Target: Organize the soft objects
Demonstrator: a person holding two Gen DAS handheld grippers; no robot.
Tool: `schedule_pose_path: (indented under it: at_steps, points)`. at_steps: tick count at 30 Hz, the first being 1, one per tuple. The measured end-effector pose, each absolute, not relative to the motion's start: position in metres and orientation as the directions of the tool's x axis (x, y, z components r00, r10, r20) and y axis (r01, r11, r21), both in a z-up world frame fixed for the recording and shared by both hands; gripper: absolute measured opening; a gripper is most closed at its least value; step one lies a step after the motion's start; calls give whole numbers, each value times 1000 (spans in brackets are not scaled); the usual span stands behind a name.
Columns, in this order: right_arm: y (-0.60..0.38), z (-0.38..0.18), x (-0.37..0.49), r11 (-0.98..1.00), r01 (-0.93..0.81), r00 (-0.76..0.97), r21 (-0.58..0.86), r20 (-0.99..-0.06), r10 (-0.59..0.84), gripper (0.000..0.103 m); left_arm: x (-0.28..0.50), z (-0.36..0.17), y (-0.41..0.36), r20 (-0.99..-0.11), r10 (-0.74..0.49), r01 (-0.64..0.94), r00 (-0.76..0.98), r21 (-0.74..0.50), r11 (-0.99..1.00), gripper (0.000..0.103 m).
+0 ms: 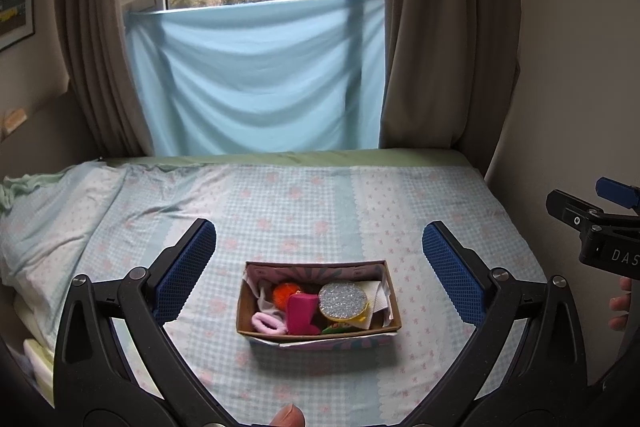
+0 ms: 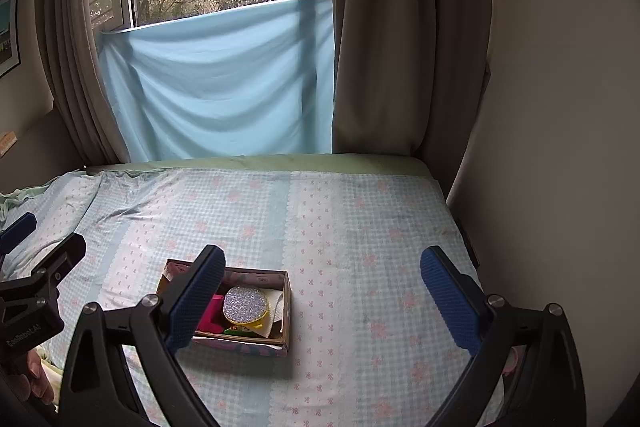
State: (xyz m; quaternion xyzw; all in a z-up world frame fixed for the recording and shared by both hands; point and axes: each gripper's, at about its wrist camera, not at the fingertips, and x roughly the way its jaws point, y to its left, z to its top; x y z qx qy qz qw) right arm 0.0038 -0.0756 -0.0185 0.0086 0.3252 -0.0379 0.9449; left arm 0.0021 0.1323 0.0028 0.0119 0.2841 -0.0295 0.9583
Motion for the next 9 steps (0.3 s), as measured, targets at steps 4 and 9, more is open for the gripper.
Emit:
schedule_pose_path:
  at_steps: [4, 9]
  points:
    - [-75, -18, 3, 997, 77, 788, -8, -612, -65, 97, 4, 3, 134, -547, -19, 33, 837, 16, 999, 103]
    - [-75, -17, 3, 997, 74, 790, -6, -610, -62, 97, 1, 3, 135, -526, -20, 31, 850, 13, 999, 103]
